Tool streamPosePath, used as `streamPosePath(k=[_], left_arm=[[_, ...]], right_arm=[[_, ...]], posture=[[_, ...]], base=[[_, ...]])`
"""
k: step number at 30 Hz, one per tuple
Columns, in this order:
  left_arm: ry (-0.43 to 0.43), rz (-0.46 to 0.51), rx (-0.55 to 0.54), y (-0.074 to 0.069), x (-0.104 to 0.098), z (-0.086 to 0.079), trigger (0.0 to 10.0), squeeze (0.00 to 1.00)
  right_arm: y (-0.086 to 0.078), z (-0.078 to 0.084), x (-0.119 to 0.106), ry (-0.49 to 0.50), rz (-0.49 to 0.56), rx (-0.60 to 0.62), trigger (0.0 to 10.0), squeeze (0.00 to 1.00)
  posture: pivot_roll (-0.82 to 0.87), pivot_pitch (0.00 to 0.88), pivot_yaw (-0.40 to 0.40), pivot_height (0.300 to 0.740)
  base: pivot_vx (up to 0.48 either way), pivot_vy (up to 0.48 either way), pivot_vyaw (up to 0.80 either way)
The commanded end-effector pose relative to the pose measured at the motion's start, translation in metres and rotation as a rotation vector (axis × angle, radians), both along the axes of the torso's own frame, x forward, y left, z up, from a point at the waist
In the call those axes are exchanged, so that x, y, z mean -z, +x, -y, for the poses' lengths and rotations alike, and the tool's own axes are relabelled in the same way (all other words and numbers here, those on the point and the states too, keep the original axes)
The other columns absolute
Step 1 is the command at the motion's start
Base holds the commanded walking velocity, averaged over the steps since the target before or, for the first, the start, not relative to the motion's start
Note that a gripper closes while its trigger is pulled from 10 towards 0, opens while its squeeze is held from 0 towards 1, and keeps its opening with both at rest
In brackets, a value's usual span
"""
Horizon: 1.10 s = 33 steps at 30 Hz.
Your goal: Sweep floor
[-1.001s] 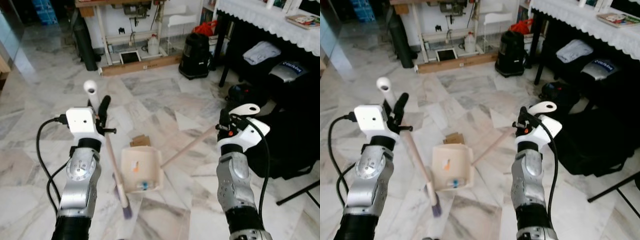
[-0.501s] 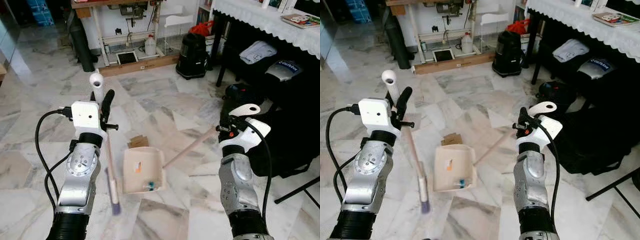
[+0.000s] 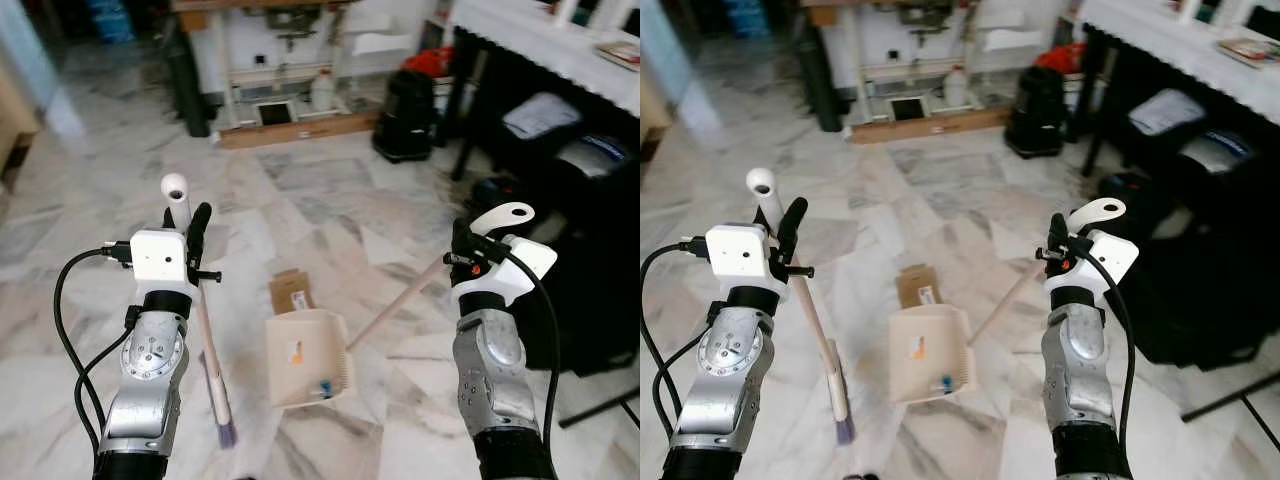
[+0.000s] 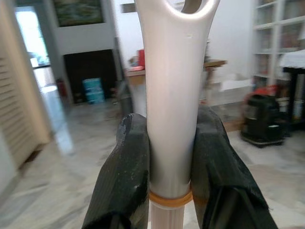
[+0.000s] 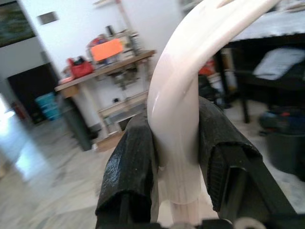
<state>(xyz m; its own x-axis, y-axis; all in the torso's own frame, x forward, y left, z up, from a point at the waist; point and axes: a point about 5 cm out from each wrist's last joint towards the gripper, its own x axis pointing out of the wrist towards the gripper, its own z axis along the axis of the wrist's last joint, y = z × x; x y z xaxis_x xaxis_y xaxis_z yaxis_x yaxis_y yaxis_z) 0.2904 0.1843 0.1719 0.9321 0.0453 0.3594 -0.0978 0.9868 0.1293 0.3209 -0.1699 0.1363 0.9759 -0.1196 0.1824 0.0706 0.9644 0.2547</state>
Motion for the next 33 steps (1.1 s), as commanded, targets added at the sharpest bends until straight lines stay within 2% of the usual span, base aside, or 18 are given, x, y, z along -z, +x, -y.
streamPosePath(k=[1, 18, 33], left_arm=[[0.027, 0.05, -0.007, -0.0019, -0.0089, -0.0022, 10.0, 0.0], [0.03, 0.042, -0.001, -0.0029, -0.0065, 0.0003, 10.0, 0.0], [0.035, 0.026, -0.013, -0.0109, 0.0002, -0.0004, 10.0, 0.0]], right_arm=[[0.0001, -0.0055, -0.0174, 0.026, 0.08, -0.019, 10.0, 0.0], [-0.0003, -0.0061, -0.0183, 0.025, 0.077, -0.027, 10.0, 0.0], [-0.0007, -0.0019, -0.0195, 0.013, 0.079, -0.029, 10.0, 0.0]], posture=[[-0.07, 0.0, 0.007, 0.74], [-0.06, 0.0, 0.009, 0.74], [-0.06, 0.0, 0.001, 0.74]], base=[[0.0, 0.0, 0.8], [0.0, 0.0, 0.8], [0.0, 0.0, 0.8]])
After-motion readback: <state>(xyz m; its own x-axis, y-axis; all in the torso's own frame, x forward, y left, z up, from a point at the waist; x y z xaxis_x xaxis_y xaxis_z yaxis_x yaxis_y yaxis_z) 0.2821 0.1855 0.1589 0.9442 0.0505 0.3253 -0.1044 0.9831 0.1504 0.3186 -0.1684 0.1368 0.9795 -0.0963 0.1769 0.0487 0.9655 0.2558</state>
